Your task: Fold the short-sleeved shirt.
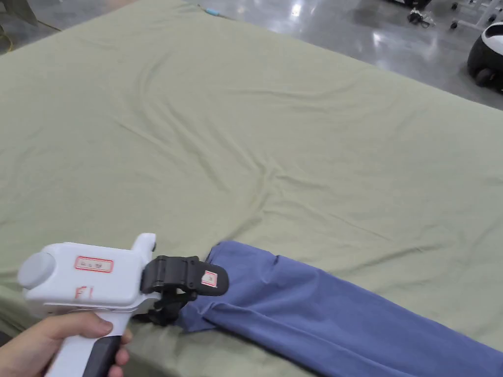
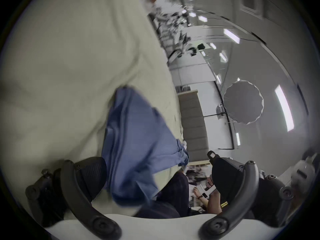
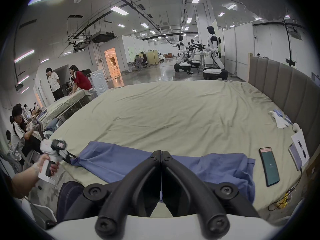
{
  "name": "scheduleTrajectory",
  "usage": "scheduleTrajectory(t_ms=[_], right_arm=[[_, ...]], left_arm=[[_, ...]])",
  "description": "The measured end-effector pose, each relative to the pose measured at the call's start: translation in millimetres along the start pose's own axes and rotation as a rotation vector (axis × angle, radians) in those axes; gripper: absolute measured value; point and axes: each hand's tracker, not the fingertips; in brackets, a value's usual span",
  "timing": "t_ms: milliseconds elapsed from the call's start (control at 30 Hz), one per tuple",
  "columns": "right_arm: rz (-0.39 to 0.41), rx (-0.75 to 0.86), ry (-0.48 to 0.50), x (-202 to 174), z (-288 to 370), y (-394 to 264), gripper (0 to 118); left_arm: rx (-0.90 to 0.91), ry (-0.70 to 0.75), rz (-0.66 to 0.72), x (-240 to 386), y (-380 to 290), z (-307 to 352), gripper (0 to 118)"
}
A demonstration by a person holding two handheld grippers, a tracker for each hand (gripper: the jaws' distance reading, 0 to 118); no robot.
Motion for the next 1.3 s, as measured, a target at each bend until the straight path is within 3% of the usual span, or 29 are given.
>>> scheduleTrajectory(t_ms=[67,200,233,267,333,367,533,767,800,867,933,1000,1200,1300], right_arm=[[0.000,-0.013,0.002,-6.7,-11.3,3.3,1],[-0.002,-0.035,0.021,-18.2,-27.6,11.0,1],[0.004,-0.038,0.022,-21.2,-30.6,12.6,1],[0.011,-0.042,0.022,-23.7,-33.0,14.2,1],[0.017,-0.043,0.030,-24.6,-34.3,16.4,1],[0.018,-0.043,0.036,-25.5,-34.4,17.2,1],[0.002,-0.020,0.057,-24.1,-23.7,18.0,1],[-0.032,0.065,0.093,-9.6,8.7,11.9,1],[-0.036,0.073,0.096,-7.0,13.5,10.4,1],[-0.020,0.072,0.066,-3.9,22.3,7.5,1],[0.045,0.065,-0.018,-2.6,29.0,3.5,1],[0.064,0.093,-0.021,0.3,35.8,-2.1,1],[0.106,0.138,-0.049,20.2,52.2,-14.5,1],[0.103,0.153,-0.050,33.8,60.4,-19.6,1]], left_arm=[[0.003,-0.188,-0.054,1.8,10.3,-7.8,117],[-0.041,-0.144,-0.046,7.1,23.6,-38.7,114],[-0.063,-0.089,-0.088,15.1,23.8,-39.4,91],[-0.045,0.021,-0.154,23.3,21.9,-41.2,11],[-0.006,0.340,-0.161,21.1,18.1,-55.3,10],[-0.017,0.116,-0.109,17.3,19.6,-40.4,10],[0.109,0.436,-0.320,69.1,-3.3,-31.4,10],[0.201,0.730,-0.486,113.0,-11.8,10.4,10],[0.195,0.725,-0.423,118.1,-15.6,10.1,10],[0.180,0.797,-0.478,138.6,-28.5,3.2,10],[0.229,0.791,-0.540,165.8,-36.3,-6.9,10],[0.230,0.744,-0.594,191.8,-51.9,-26.5,10],[0.219,0.682,-0.665,215.5,-103.9,-139.4,10],[0.146,0.746,-0.674,199.1,-120.2,-215.6,10]])
